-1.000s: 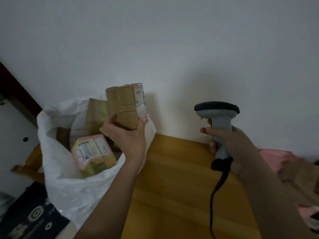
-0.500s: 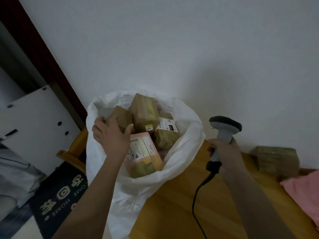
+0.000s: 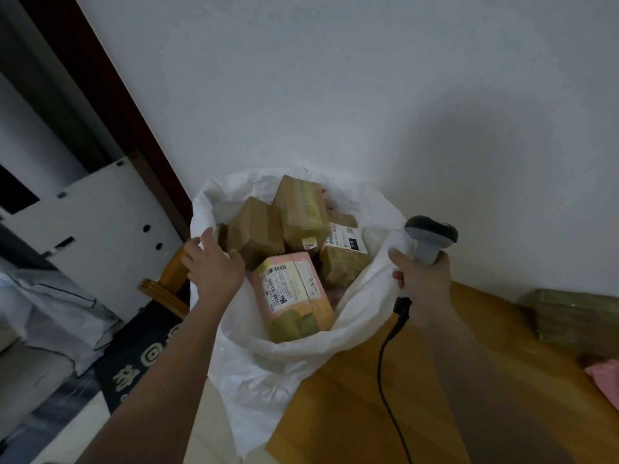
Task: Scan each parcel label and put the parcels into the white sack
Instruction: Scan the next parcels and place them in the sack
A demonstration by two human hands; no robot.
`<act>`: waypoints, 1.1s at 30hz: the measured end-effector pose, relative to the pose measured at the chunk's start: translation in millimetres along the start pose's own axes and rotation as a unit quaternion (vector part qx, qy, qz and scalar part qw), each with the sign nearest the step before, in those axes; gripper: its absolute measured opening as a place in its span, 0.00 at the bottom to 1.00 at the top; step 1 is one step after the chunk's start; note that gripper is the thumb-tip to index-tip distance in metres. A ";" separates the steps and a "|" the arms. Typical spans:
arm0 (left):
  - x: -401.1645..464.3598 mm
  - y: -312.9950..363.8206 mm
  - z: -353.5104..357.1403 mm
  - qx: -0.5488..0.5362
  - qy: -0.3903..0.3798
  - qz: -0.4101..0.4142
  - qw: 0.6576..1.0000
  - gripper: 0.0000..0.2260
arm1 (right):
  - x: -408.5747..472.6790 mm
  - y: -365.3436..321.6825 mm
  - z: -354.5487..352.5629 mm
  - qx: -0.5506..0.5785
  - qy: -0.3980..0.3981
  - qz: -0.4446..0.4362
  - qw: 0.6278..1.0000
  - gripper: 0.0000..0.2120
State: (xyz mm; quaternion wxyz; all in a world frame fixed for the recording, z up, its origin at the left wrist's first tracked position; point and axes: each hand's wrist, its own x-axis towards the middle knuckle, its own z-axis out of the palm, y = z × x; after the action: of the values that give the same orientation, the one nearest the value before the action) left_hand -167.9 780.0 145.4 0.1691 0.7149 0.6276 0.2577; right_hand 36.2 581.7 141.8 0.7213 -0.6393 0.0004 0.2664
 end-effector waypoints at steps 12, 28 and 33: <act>114.4 -9.6 8.3 -0.004 -0.065 -0.055 0.996 0.17 | 20.0 13.4 40.0 -0.049 0.096 0.034 0.994 0.23; 205.6 -30.1 -18.5 -0.113 -0.038 0.029 0.992 0.14 | 7.9 -39.9 145.1 0.027 0.100 -0.085 0.991 0.22; 204.8 -19.5 -28.4 -0.147 0.012 0.081 0.986 0.15 | 11.5 -74.2 129.0 0.037 0.120 -0.202 0.971 0.21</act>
State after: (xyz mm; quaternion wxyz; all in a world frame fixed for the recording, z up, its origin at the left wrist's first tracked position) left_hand -183.9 982.4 189.4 0.2436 0.7273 0.5253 0.3685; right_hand 30.8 702.1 229.9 0.7780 -0.6264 -0.0327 0.0360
